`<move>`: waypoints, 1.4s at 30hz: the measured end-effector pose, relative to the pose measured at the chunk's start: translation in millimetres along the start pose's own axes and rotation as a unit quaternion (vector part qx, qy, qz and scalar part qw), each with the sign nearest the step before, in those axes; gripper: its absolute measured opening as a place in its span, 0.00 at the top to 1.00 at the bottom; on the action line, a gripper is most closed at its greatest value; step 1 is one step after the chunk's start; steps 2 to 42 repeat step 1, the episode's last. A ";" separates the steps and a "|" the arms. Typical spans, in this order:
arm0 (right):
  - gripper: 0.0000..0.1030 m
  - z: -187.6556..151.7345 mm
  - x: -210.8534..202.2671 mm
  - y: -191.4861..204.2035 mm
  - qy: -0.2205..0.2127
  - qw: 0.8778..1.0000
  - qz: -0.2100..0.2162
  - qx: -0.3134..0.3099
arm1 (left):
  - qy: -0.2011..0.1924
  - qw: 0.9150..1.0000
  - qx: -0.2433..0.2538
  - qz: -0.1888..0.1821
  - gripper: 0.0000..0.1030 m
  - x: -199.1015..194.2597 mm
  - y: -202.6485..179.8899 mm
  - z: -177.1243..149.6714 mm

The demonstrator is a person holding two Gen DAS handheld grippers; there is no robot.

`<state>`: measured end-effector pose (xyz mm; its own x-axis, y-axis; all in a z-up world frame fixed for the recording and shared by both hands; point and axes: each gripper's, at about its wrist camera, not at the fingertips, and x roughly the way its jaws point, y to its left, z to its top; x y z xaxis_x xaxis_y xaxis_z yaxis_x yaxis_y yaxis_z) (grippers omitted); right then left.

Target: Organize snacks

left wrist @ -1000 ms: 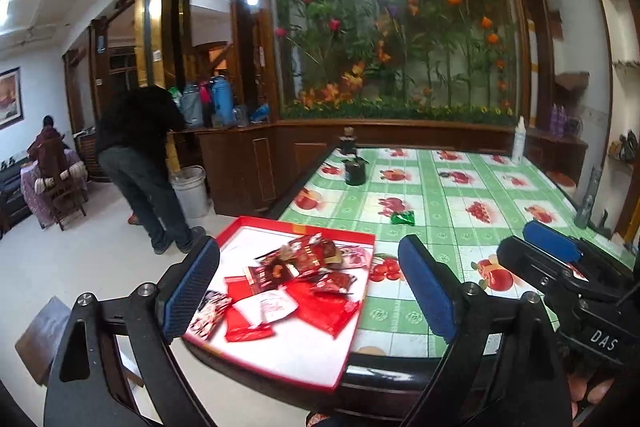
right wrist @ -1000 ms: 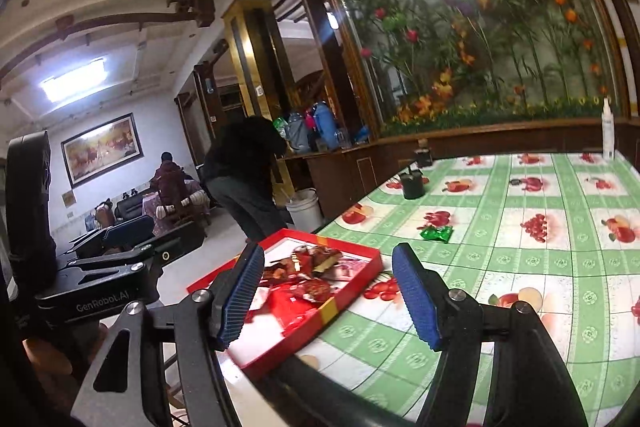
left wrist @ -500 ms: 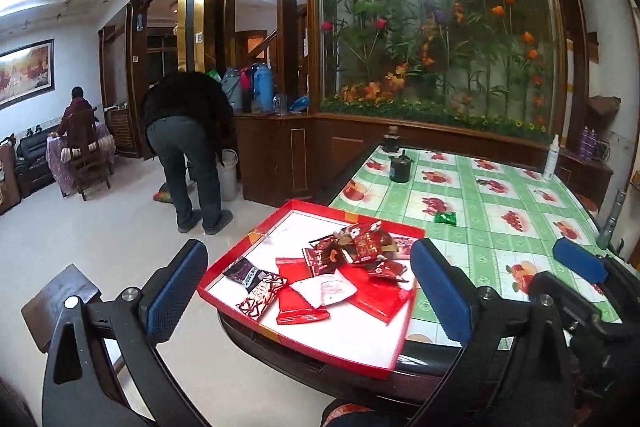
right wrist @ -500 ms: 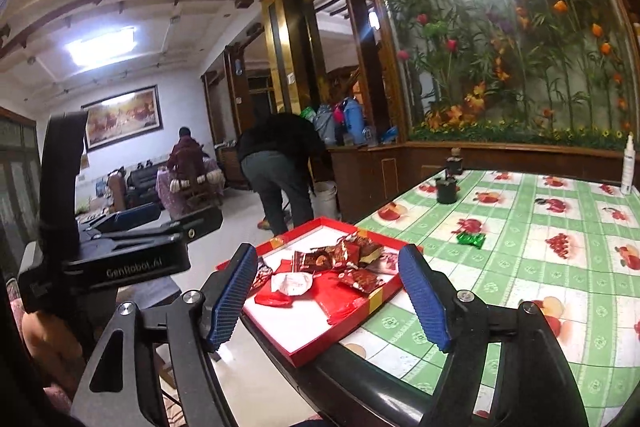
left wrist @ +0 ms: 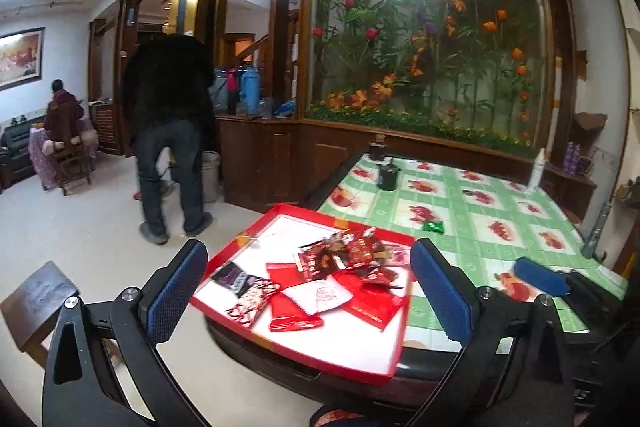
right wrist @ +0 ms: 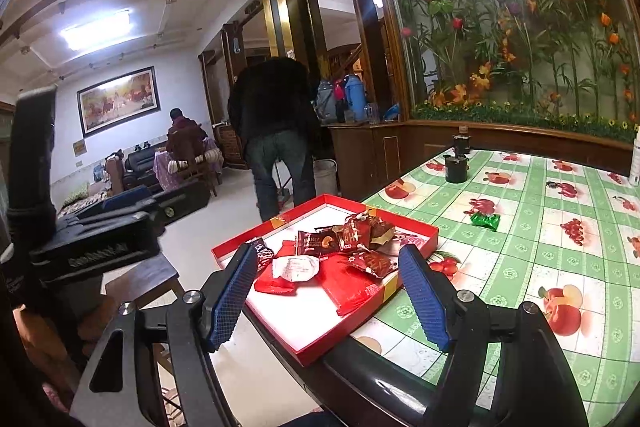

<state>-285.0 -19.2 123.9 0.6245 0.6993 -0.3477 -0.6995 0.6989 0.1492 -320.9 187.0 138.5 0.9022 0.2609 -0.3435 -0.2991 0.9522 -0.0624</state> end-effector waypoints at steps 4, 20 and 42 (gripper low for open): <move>0.27 0.0 1.8 -1.9 0.002 1.000 -0.002 0.002 | -0.003 1.000 0.004 -0.002 0.00 1.1 -2.7 0.4; 0.27 0.0 1.8 -1.9 0.002 1.000 -0.002 0.002 | -0.003 1.000 0.004 -0.002 0.00 1.1 -2.7 0.4; 0.27 0.0 1.8 -1.9 0.002 1.000 -0.002 0.002 | -0.003 1.000 0.004 -0.002 0.00 1.1 -2.7 0.4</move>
